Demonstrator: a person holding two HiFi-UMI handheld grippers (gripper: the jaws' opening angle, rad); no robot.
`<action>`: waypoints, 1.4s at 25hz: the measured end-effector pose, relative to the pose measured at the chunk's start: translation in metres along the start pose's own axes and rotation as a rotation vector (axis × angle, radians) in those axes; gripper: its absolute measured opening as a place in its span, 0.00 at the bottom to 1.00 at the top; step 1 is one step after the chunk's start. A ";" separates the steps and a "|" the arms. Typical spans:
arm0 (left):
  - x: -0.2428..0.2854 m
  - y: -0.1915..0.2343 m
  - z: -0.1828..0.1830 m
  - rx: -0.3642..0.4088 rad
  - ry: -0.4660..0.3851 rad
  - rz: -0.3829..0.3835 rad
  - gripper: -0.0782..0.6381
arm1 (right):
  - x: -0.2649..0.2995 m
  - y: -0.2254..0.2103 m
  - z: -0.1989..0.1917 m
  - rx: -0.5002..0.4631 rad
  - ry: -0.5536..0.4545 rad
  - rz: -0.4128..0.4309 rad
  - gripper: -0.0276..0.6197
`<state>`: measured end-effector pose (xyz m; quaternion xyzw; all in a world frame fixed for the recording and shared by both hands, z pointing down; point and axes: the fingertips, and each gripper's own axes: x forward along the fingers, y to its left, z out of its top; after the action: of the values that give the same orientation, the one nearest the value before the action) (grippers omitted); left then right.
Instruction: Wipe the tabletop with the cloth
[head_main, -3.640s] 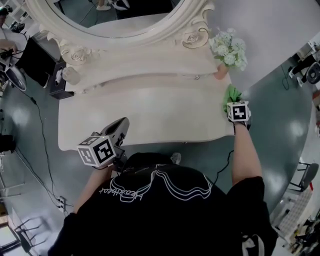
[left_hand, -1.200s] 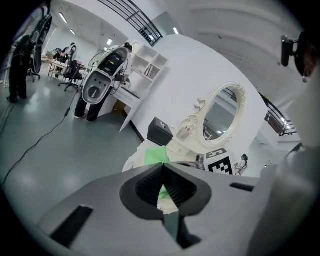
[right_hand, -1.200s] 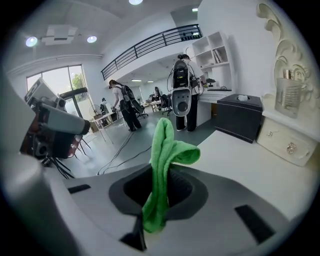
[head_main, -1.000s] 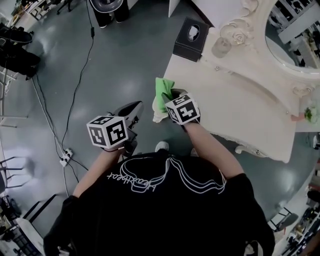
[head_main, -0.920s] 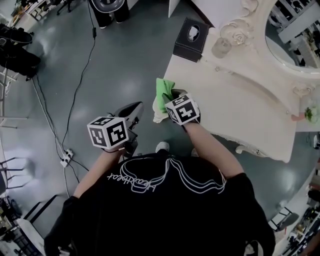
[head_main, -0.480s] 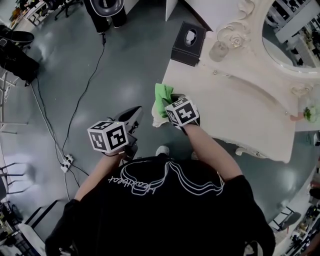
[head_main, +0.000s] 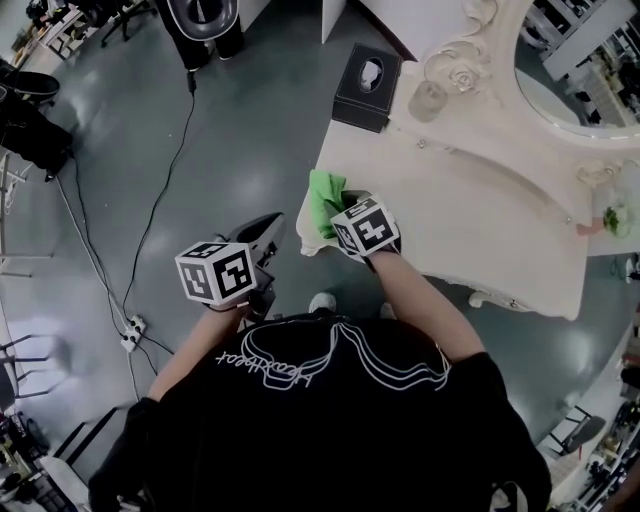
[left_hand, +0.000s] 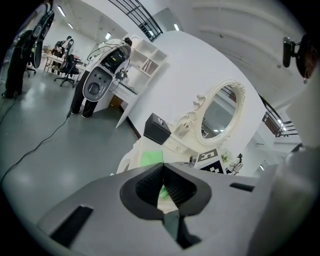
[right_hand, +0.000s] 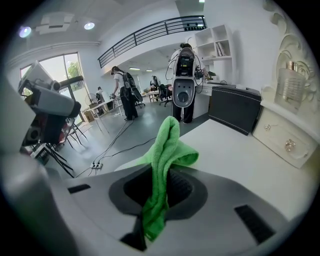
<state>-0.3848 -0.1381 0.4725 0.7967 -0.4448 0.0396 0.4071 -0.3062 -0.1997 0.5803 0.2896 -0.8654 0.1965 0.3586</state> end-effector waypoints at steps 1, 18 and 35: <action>0.002 -0.001 -0.001 0.000 0.005 0.000 0.11 | -0.002 -0.002 -0.001 -0.001 -0.001 -0.004 0.13; 0.033 -0.022 -0.010 0.004 0.062 -0.055 0.12 | -0.037 -0.031 -0.034 0.039 -0.015 -0.071 0.13; 0.060 -0.054 -0.023 0.027 0.120 -0.109 0.12 | -0.076 -0.060 -0.071 0.091 -0.026 -0.143 0.13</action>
<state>-0.3017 -0.1480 0.4798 0.8214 -0.3750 0.0710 0.4237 -0.1882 -0.1787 0.5790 0.3694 -0.8372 0.2056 0.3468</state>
